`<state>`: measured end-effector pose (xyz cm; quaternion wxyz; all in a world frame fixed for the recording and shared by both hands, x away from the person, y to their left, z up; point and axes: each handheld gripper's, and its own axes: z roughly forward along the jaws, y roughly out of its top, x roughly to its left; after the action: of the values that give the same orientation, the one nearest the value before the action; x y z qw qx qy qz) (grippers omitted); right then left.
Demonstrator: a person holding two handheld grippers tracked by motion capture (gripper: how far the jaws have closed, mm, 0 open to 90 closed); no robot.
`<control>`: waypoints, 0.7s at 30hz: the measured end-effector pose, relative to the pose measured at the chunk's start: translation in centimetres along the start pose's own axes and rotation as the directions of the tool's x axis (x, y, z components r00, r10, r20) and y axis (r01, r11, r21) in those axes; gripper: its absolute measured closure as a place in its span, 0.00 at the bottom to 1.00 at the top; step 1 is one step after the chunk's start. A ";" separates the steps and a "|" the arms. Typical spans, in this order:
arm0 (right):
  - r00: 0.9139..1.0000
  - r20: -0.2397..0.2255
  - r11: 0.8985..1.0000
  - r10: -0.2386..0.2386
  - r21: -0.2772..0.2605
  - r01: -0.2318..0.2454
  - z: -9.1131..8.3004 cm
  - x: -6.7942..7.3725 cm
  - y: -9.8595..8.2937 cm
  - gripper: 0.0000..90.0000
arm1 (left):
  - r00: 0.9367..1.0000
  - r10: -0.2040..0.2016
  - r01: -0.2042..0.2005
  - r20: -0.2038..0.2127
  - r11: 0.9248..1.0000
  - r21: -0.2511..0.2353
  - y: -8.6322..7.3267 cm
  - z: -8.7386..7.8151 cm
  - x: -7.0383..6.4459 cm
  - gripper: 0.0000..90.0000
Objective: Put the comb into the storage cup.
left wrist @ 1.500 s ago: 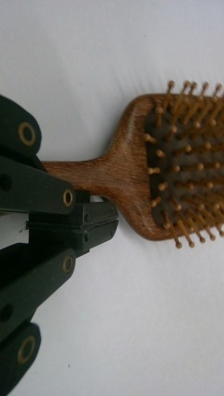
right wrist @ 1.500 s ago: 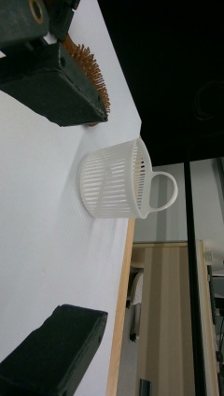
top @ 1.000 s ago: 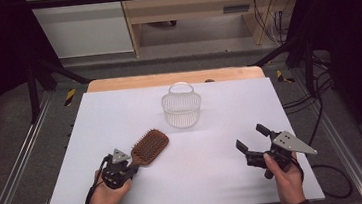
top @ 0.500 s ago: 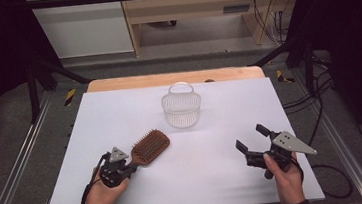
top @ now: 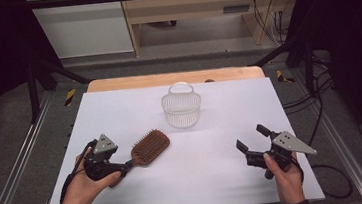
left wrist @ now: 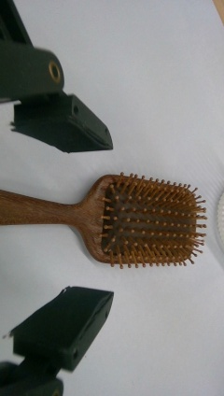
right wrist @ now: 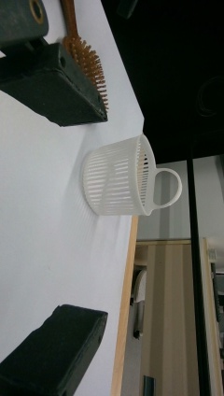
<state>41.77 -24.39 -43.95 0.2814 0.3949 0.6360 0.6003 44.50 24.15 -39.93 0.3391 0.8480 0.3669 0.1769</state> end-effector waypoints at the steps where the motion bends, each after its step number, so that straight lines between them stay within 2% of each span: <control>1: 1.000 0.000 1.000 0.000 0.000 0.000 0.0 0.0 0.0 0.06 | 1.000 0.000 0.000 0.000 1.000 0.000 0.0 0.0 0.0 0.23; 2: 1.000 0.001 1.000 -0.002 -0.001 0.002 0.0 0.0 0.0 0.06 | 1.000 0.009 -0.009 0.006 1.000 -0.004 0.1 0.0 0.1 0.14; 3: 1.000 0.001 1.000 -0.002 -0.001 0.002 0.0 0.0 0.0 0.06 | 1.000 0.013 -0.013 0.010 1.000 0.000 0.1 0.0 0.2 0.14; 4: 1.000 0.001 1.000 -0.003 0.001 0.003 0.0 0.0 0.0 0.06 | 1.000 0.015 -0.016 0.020 1.000 0.011 0.2 0.2 0.2 0.06; 6: 1.000 0.002 1.000 -0.002 0.005 0.002 0.0 0.0 0.0 0.06 | 0.998 0.015 -0.016 0.061 1.000 0.021 0.1 0.9 0.6 0.06; 7: 1.000 0.002 1.000 -0.002 0.005 0.002 0.0 0.0 0.0 0.06 | 0.998 0.015 -0.016 0.061 1.000 0.021 0.1 0.9 0.6 0.06; 8: 1.000 0.001 1.000 -0.004 0.006 0.004 0.1 0.0 -0.1 0.06 | 0.998 -0.004 0.000 0.064 0.999 0.052 0.0 1.5 0.8 0.06; 9: 1.000 0.001 1.000 -0.004 0.006 0.004 0.1 0.0 -0.1 0.06 | 0.998 -0.004 0.000 0.064 0.999 0.052 0.0 1.5 0.8 0.06; 10: 1.000 0.002 1.000 -0.004 0.006 0.004 0.1 0.0 -0.1 0.06 | 0.997 -0.028 0.021 0.075 0.996 0.087 -0.2 2.2 1.0 0.07; 11: 1.000 0.002 1.000 -0.004 0.006 0.004 0.1 0.0 -0.1 0.06 | 0.997 -0.028 0.021 0.075 0.996 0.087 -0.2 2.2 1.0 0.08; 13: 1.000 0.001 1.000 -0.004 0.008 0.004 0.1 0.0 -0.1 0.06 | 0.995 -0.042 0.030 0.095 0.991 0.129 -0.4 2.9 1.1 0.12; 14: 1.000 0.001 1.000 -0.002 0.008 0.002 0.1 0.0 -0.1 0.06 | 0.995 -0.026 0.009 0.098 0.986 0.169 -0.6 3.6 1.1 0.14; 15: 1.000 0.001 1.000 -0.002 0.008 0.002 0.1 0.0 -0.1 0.06 | 0.995 -0.026 0.009 0.098 0.986 0.169 -0.6 3.6 1.1 0.14; 16: 1.000 0.001 1.000 -0.002 0.011 0.002 0.2 0.0 -0.2 0.06 | 0.996 -0.011 -0.006 0.083 0.981 0.195 -0.8 4.2 1.1 0.14; 21: 1.000 0.000 1.000 -0.005 0.013 0.005 0.2 0.0 -0.2 0.06 | 0.997 -0.008 -0.008 0.072 0.975 0.224 -1.0 4.8 1.2 0.19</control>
<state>41.88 -24.26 -44.14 0.2802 0.3952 0.6408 0.5955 47.44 23.38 -43.98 0.2546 0.8867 0.3717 0.1036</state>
